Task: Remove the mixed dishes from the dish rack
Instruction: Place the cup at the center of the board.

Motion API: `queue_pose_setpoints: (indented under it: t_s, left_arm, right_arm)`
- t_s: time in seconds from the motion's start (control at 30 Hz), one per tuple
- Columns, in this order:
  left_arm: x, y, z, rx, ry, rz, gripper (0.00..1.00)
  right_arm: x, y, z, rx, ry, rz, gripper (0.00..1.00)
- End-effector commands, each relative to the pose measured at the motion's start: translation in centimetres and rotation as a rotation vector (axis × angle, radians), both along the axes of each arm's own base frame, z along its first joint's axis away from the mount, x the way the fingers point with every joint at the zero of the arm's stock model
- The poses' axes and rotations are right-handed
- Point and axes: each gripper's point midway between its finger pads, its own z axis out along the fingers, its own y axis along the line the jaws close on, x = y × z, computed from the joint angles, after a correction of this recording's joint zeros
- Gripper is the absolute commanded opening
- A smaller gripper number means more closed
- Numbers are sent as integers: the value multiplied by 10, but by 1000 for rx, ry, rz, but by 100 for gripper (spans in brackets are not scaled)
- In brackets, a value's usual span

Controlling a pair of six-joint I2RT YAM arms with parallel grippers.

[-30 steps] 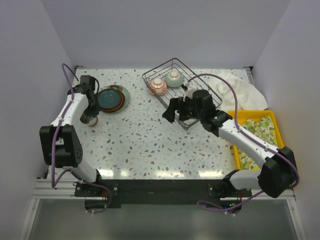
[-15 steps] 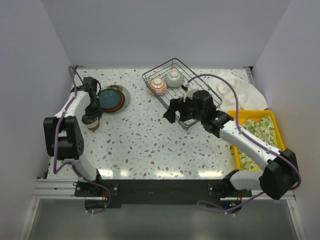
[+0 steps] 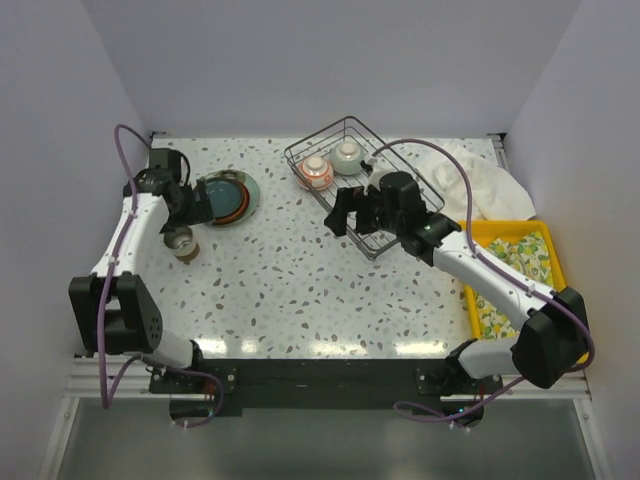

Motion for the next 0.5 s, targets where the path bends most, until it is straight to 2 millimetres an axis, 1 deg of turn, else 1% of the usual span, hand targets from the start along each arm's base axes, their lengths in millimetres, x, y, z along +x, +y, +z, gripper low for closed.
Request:
queue_pose_setpoints:
  t_s: [0.0,0.03,0.07,0.1,0.13,0.17,0.2,0.23,0.27,0.3,0.33,0.37,0.4,0.47]
  left_arm:
    - [0,-13,43,-36,-217,-86,96]
    - [4,-12,50,-21,-270,-107,97]
    - [4,-18,55,-42,-310,-140,97]
    - [-4,-22,58,-46,-348,-157,97]
    - [-1,-24,66,-50,-409,-169,97]
    - [-3,-32,68,-78,-438,-194,97]
    - [-11,-36,70,-90,-470,-207,97]
    - [-11,-39,75,-102,-504,-218,97]
    - [-18,-45,78,-124,-525,-240,97]
    - [-20,-48,81,-133,-538,-254,97]
    - [-24,-50,81,-137,-538,-263,97]
    - [-28,-54,87,-143,-559,-281,97]
    - [-31,-57,87,-147,-561,-293,97]
    - [-36,-62,90,-148,-571,-315,97]
  right_arm:
    - [19,0,11,52,31,-92,99]
    - [22,0,11,61,39,-103,98]
    - [28,-3,8,71,52,-125,99]
    - [32,-3,8,96,71,-145,98]
    - [37,-3,10,117,76,-156,99]
    - [45,-4,8,135,86,-171,98]
    - [49,-3,10,165,102,-177,98]
    - [57,0,20,186,92,-178,98]
    - [64,0,14,183,111,-194,98]
    - [75,1,25,192,89,-214,98]
    - [80,0,25,186,97,-232,98]
    - [86,1,26,187,98,-243,98]
    - [98,6,27,192,105,-259,98]
    - [112,7,22,172,117,-292,98]
